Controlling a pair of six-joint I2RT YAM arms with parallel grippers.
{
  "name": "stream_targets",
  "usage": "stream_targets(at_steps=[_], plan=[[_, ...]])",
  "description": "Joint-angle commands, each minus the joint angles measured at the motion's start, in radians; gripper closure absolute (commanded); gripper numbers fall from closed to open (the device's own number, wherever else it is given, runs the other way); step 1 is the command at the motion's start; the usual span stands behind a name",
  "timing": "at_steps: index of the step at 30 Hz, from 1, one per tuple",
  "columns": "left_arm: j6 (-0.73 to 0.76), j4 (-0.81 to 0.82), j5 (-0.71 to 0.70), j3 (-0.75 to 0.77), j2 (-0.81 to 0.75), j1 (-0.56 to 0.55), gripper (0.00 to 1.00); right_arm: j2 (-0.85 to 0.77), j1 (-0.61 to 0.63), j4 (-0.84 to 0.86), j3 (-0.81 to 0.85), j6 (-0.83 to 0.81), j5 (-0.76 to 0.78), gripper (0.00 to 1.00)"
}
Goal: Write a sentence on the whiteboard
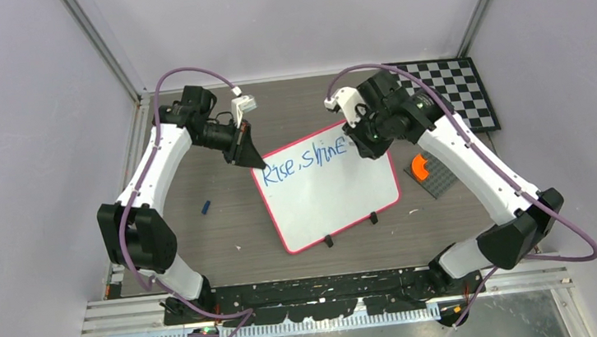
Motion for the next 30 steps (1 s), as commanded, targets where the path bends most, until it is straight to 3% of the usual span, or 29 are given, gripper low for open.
stream_targets(at_steps=[1,11,17,30], plan=[[-0.006,0.058,-0.077,-0.023,-0.020,-0.005,1.00,-0.045,0.081,-0.036,0.014,-0.001,-0.038,1.00],[-0.038,0.097,-0.078,-0.060,-0.030,-0.005,1.00,-0.145,0.222,0.098,-0.181,0.093,-0.108,1.00],[-0.050,0.115,-0.076,-0.081,-0.033,-0.005,1.00,-0.189,0.236,0.229,-0.277,0.130,-0.172,1.00],[-0.057,0.120,-0.079,-0.084,-0.027,-0.005,1.00,-0.111,0.363,0.395,-0.335,0.135,-0.139,1.00]])
